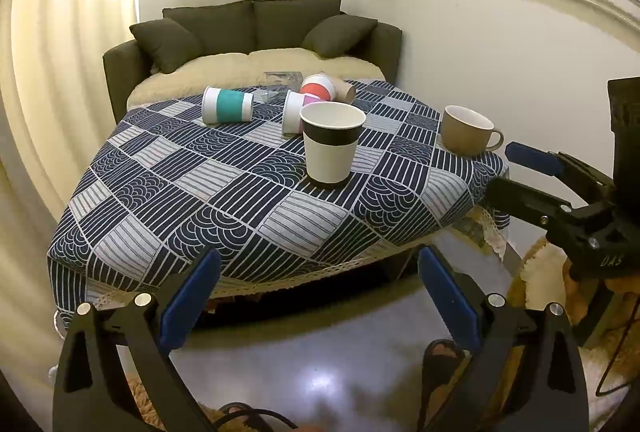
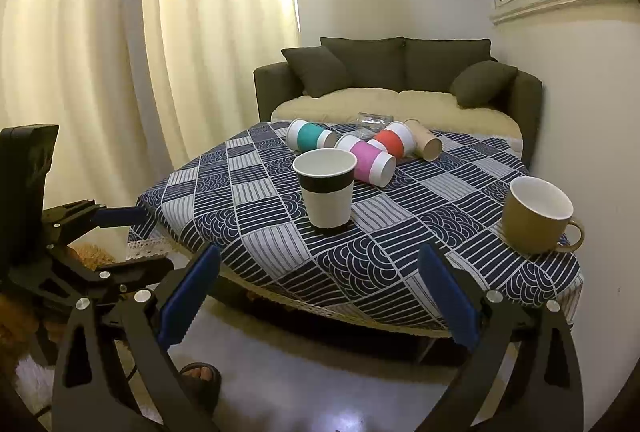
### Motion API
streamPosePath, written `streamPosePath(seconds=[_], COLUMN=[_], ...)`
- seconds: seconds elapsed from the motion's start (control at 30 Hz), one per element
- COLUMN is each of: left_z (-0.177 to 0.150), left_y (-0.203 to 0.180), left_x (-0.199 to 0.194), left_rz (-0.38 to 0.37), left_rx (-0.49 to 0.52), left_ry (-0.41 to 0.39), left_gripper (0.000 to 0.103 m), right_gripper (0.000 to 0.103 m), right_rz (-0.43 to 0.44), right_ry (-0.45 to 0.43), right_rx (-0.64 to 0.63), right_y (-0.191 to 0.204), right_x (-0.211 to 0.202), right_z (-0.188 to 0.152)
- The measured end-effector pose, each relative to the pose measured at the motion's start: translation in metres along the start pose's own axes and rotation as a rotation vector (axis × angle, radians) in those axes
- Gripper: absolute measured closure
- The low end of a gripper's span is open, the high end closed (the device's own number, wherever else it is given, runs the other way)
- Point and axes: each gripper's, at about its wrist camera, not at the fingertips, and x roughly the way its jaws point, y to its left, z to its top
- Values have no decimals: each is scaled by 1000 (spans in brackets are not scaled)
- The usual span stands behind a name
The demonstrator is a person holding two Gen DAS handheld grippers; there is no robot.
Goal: Flip cup upright
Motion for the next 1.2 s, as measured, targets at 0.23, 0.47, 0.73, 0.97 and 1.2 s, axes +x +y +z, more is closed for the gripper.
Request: streamPosePath(seconds=[0.23,0.47,0.73,0.97,1.2], left_z=[0,0,0,0,0], left_y=[1,2,-1,-1,-1], left_x=[-1,-1,0,0,0], left_rz=[-1,-4,2,2,3], left_rx=[-2,-9,9,3,2], left_ry=[1,6,4,7,10], left_gripper=[7,7,7,7,7], right_gripper=[5,5,5,5,5], right_rz=[-7,-6,-6,-12,-26], right_ry=[-3,8,9,13,0], right_rx=[-1,7,9,15,36], right_y=[0,0,-1,-1,-7], right_x=[0,1,1,2,0], right_z=[0,-1,-2,-1,0])
